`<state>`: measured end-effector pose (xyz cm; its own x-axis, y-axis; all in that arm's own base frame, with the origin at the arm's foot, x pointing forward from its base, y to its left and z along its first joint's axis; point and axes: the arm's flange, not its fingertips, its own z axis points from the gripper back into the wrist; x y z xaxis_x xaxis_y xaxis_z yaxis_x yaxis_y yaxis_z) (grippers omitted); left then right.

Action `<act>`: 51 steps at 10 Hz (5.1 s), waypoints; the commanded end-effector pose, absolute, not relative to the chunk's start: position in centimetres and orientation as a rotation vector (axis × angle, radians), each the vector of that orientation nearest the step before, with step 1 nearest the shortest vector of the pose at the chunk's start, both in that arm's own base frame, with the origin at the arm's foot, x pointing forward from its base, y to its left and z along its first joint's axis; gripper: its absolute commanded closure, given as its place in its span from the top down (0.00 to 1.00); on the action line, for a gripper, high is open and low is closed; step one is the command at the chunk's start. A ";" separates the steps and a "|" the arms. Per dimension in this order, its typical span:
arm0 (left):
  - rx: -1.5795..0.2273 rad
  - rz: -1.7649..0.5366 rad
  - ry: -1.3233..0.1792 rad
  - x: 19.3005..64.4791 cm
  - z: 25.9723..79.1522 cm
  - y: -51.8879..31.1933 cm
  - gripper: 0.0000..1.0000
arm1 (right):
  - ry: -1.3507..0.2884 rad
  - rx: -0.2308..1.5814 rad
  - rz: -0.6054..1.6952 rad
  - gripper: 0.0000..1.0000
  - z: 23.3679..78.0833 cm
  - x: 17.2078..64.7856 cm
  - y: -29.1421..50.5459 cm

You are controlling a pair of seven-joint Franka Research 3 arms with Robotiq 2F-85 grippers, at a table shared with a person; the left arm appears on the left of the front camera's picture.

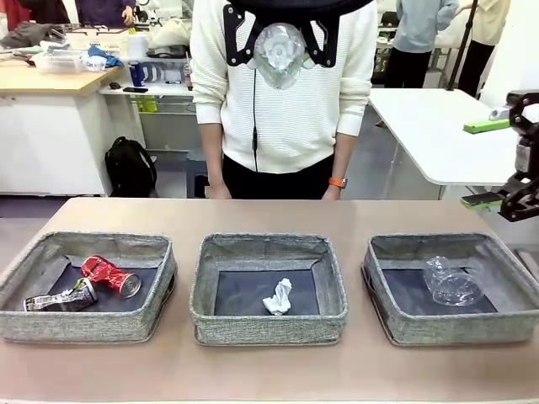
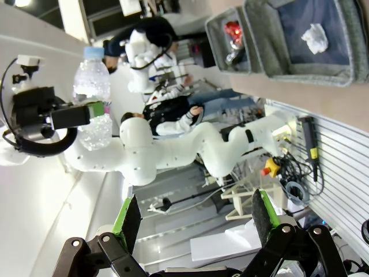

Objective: Sort the waste into the appropriate baskets.
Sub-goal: Pick up the waste item pointed out by the person, then place the picked waste into the Fabric basket indicated by the person.

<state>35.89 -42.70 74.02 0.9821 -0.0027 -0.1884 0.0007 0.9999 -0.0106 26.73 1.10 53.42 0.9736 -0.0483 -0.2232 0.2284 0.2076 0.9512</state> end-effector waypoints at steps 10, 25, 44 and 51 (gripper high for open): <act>0.012 0.023 0.185 35.2 73.9 -42.5 0.00 | 0.159 1.366 -0.198 1.00 53.9 26.7 1.1; 0.012 0.023 0.185 35.2 73.9 -42.5 0.00 | 0.159 1.366 -0.198 1.00 53.9 26.7 1.1; -0.297 0.091 -0.097 34.6 46.7 -68.2 0.00 | -0.180 0.808 -0.369 1.00 57.9 12.9 -13.0; -0.286 0.071 -0.084 34.6 46.6 -68.9 0.00 | -0.180 0.808 -0.369 1.00 57.9 12.9 -13.0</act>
